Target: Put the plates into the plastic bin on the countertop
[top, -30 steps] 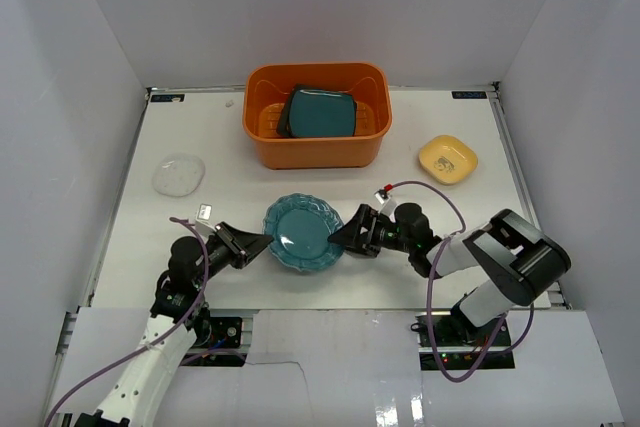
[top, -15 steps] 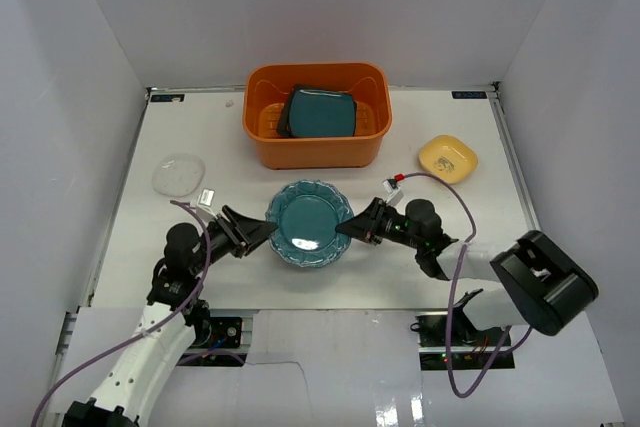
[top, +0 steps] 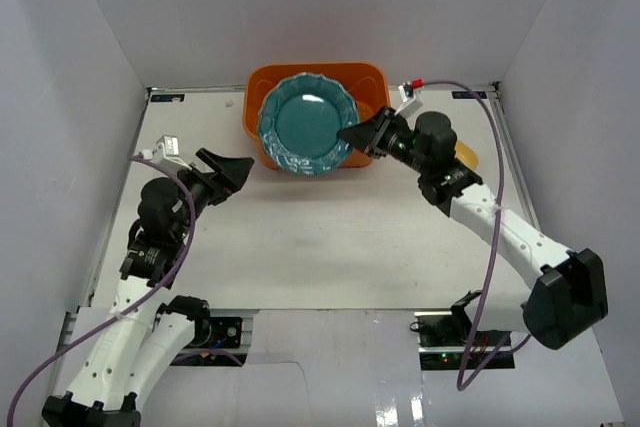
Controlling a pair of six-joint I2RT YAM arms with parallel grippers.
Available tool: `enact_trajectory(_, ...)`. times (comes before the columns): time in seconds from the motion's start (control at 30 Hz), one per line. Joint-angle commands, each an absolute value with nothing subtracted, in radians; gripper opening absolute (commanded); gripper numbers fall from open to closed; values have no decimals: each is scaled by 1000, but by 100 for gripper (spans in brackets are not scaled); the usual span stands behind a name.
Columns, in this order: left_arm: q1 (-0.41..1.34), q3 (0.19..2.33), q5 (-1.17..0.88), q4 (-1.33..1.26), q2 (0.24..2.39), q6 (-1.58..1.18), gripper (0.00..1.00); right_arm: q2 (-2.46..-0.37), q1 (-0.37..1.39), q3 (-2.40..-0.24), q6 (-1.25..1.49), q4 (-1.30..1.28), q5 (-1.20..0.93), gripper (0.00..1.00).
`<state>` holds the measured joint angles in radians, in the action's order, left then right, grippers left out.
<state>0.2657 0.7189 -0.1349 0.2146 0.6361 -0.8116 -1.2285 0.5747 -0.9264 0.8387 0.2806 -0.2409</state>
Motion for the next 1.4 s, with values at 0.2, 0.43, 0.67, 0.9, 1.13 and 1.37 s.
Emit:
enact_trajectory(0.2, 258, 612, 254, 227, 761, -834, 98, -1597, 443, -1495, 781, 253, -262, 8)
enact_trajectory(0.43, 192, 569, 356, 238, 816, -920, 98, -1845, 393, -1699, 778, 196, -302, 8)
enact_trajectory(0.67, 78, 516, 321, 233, 930, -1002, 98, -1968, 385, -1781, 773, 146, -327, 8)
enact_trajectory(0.9, -87, 440, 278, 219, 940, -1019, 98, -2016, 379, -1755, 770, 144, -305, 8)
enact_trajectory(1.13, -176, 437, 226, 143, 1064, -1060, 98, -2028, 376, -1741, 743, 111, -295, 32)
enact_trajectory(1.37, -310, 542, 141, 38, 1279, -1068, 98, -1987, 376, -1723, 683, 60, -290, 75)
